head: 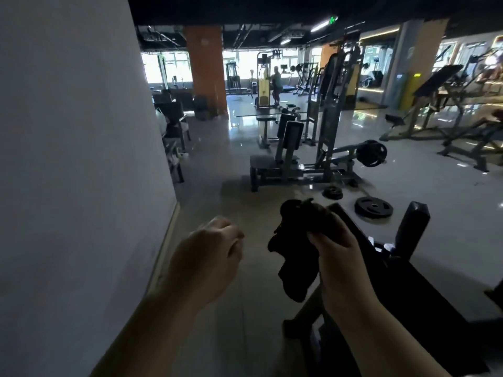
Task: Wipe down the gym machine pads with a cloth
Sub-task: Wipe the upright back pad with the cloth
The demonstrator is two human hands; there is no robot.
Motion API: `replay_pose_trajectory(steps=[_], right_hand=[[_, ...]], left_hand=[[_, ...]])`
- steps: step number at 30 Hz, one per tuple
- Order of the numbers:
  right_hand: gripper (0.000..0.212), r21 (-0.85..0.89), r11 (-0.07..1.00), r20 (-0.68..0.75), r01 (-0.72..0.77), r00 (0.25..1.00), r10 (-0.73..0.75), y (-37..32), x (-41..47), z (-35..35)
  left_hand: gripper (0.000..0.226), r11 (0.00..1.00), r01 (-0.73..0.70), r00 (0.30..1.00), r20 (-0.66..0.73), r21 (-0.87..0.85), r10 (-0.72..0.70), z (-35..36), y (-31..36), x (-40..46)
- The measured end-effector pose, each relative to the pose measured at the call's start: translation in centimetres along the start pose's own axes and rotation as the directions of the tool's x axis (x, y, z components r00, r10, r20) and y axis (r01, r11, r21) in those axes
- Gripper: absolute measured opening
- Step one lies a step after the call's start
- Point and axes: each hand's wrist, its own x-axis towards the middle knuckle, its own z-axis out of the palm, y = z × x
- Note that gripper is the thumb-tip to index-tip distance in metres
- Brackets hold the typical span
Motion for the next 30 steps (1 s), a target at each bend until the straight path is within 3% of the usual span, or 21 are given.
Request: replay_pose_trajectory(steps=[4,6,9,11,14,18,23,26,30], right_hand=[[0.027,-0.119,0.987,0.077,0.106,0.992,-0.097,4.2,7.8,3.0],[0.027,-0.277,0.944,0.154,0.182,0.978,-0.143,6.8,13.0,4.8],[0.049,-0.582,0.713,0.245,0.393,0.920,-0.306,9.9,21.9,7.7],[0.065,-0.682,0.534,0.332,0.499,0.863,-0.381,10.6,26.9,9.6],[0.072,-0.777,0.333,0.396,0.533,0.827,-0.399,10.5,33.0,11.7],[0.070,-0.846,0.189,0.442,0.498,0.854,-0.274,12.5,40.0,12.3],[0.071,-0.940,0.054,0.323,0.336,0.931,-0.170,14.8,47.6,11.2],[0.065,-0.978,-0.052,0.210,0.204,0.948,-0.240,15.1,52.8,10.6],[0.058,-0.991,-0.127,0.007,-0.036,0.946,-0.325,13.0,60.0,10.2]], left_hand=[[0.019,0.995,0.095,0.995,-0.012,0.022,-0.095,2.5,-7.2,4.5],[0.017,0.992,0.119,0.993,0.011,0.047,-0.119,3.7,-10.5,8.0],[0.027,0.987,0.134,0.990,0.036,0.084,-0.138,5.0,-15.2,15.1],[0.030,0.989,0.119,0.991,0.043,0.084,-0.123,5.8,-17.9,19.8],[0.023,0.997,0.073,0.996,0.039,0.037,-0.075,7.7,-21.5,26.0],[0.039,1.000,0.019,0.997,0.072,-0.019,-0.017,12.3,-25.4,33.4],[0.041,0.987,-0.118,0.985,0.112,-0.109,0.131,19.8,-28.1,44.0],[0.043,0.961,-0.236,0.957,0.139,-0.147,0.256,24.2,-28.4,51.5],[0.036,0.866,-0.426,0.864,0.168,-0.261,0.475,28.2,-26.2,61.9]])
